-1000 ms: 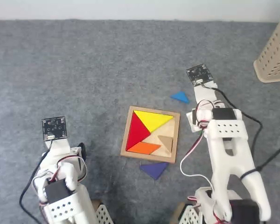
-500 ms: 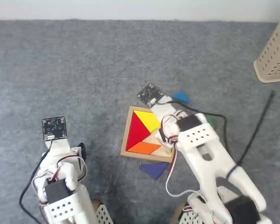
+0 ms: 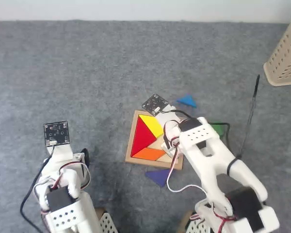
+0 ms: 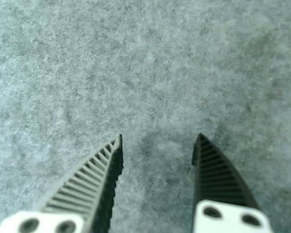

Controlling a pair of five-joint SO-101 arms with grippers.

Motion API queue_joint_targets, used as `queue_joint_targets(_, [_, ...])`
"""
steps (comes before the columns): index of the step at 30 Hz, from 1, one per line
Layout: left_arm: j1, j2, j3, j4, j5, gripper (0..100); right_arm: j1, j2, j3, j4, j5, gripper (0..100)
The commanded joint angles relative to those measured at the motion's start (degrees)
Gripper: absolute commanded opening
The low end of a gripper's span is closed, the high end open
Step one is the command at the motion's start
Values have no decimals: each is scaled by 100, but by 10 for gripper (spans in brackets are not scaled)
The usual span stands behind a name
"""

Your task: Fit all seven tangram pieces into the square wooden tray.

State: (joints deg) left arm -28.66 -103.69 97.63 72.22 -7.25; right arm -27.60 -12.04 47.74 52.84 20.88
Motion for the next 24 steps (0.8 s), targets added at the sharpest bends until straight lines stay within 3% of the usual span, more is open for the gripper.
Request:
queue_joint_targets(1, [0, -70, -110, 18, 53, 225, -48, 233, -79, -330, 26, 6])
queue_joint_targets(13, [0, -70, -110, 18, 53, 225, -268, 637, -536, -84, 2303, 6])
queue_joint_targets(24, [0, -70, -110, 18, 53, 225, -1103, 92, -316, -31, 3042, 6])
